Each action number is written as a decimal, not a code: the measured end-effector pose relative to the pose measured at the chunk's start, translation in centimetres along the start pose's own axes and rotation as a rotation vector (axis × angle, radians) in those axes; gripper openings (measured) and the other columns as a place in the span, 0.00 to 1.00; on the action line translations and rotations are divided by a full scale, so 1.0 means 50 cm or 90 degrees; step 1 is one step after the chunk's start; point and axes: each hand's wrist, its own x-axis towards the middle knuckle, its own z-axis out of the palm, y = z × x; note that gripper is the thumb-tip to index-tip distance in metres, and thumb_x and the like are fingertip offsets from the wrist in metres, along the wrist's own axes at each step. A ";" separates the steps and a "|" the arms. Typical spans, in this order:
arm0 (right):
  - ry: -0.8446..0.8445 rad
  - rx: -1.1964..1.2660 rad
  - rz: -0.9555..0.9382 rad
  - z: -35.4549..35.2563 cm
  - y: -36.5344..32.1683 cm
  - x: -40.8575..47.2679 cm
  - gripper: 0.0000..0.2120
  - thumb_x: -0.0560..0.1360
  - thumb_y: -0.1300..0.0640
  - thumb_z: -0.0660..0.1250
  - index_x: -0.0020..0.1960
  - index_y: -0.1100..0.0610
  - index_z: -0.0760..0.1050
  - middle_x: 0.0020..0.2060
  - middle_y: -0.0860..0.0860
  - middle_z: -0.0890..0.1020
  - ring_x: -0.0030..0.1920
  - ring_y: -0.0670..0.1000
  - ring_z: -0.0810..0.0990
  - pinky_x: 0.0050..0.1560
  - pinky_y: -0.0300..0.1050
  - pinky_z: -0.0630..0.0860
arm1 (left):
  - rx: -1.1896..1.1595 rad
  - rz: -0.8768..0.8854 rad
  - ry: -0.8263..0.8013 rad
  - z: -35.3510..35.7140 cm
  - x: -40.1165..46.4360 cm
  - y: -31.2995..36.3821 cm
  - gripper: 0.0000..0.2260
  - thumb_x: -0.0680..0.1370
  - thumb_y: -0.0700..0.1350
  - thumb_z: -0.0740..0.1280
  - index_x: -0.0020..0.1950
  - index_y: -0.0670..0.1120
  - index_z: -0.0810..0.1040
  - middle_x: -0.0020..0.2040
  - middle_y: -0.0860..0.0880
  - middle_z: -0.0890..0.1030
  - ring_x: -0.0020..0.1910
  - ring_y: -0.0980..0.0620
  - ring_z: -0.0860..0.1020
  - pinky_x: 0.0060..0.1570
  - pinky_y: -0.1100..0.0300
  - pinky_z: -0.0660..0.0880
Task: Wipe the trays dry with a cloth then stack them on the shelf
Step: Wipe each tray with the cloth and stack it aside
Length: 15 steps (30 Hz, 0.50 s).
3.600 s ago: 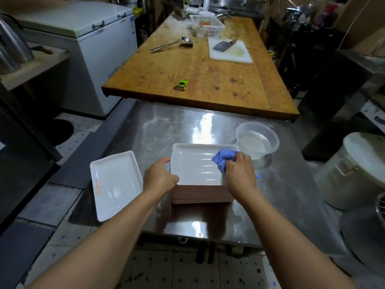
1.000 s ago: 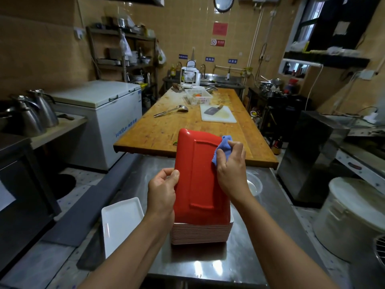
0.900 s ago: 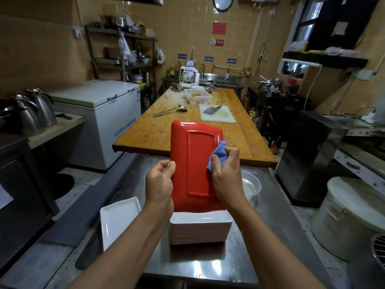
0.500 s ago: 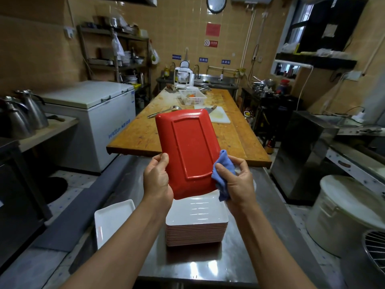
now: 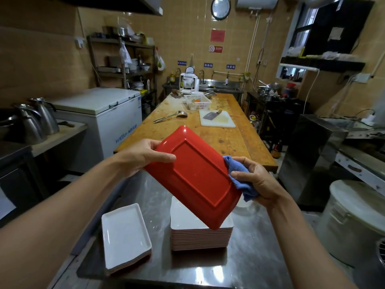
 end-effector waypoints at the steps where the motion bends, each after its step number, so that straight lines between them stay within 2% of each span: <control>1: -0.012 -0.004 0.002 -0.002 -0.006 0.002 0.22 0.63 0.67 0.68 0.57 0.62 0.74 0.45 0.57 0.81 0.38 0.53 0.82 0.37 0.42 0.81 | -0.010 -0.003 -0.017 0.002 0.001 -0.005 0.40 0.49 0.55 0.83 0.58 0.44 0.78 0.50 0.43 0.84 0.49 0.42 0.82 0.42 0.56 0.80; 5: 0.001 -0.044 -0.023 -0.001 -0.024 0.015 0.20 0.63 0.67 0.70 0.55 0.61 0.75 0.45 0.58 0.81 0.37 0.52 0.81 0.36 0.42 0.81 | -0.128 0.048 0.014 0.021 0.002 -0.030 0.27 0.63 0.42 0.75 0.62 0.47 0.75 0.53 0.43 0.83 0.50 0.41 0.82 0.42 0.53 0.80; 7: 0.031 -0.081 -0.071 0.003 -0.026 0.022 0.17 0.68 0.67 0.70 0.55 0.59 0.76 0.47 0.58 0.81 0.38 0.50 0.82 0.36 0.41 0.80 | -0.183 0.065 0.049 0.032 0.001 -0.045 0.26 0.64 0.40 0.72 0.61 0.47 0.75 0.52 0.42 0.83 0.47 0.43 0.83 0.40 0.54 0.81; 9: 0.090 -0.190 -0.150 0.015 -0.021 0.027 0.10 0.74 0.65 0.67 0.53 0.55 0.76 0.48 0.56 0.81 0.41 0.46 0.82 0.38 0.38 0.78 | -0.231 0.058 0.083 0.044 0.002 -0.058 0.26 0.63 0.41 0.71 0.61 0.45 0.75 0.52 0.42 0.82 0.45 0.44 0.83 0.40 0.54 0.81; 12: 0.226 -0.442 -0.292 0.037 0.001 0.032 0.10 0.77 0.62 0.63 0.57 0.56 0.74 0.55 0.54 0.77 0.55 0.50 0.76 0.54 0.42 0.73 | -0.304 0.041 0.121 0.061 0.007 -0.070 0.25 0.62 0.38 0.71 0.60 0.44 0.76 0.51 0.41 0.81 0.43 0.46 0.81 0.42 0.55 0.80; 14: 0.247 -0.540 -0.334 0.045 0.020 0.025 0.15 0.78 0.62 0.62 0.64 0.57 0.71 0.63 0.52 0.71 0.64 0.52 0.68 0.64 0.45 0.65 | -0.340 0.018 0.153 0.071 0.012 -0.072 0.27 0.61 0.36 0.72 0.60 0.43 0.75 0.50 0.42 0.81 0.43 0.46 0.80 0.45 0.54 0.79; 15: 0.243 -0.557 -0.328 0.047 0.030 0.020 0.17 0.78 0.61 0.61 0.67 0.57 0.68 0.68 0.51 0.67 0.68 0.51 0.64 0.68 0.46 0.61 | -0.357 0.008 0.170 0.075 0.015 -0.072 0.25 0.63 0.37 0.71 0.60 0.43 0.75 0.48 0.43 0.82 0.43 0.46 0.80 0.45 0.53 0.78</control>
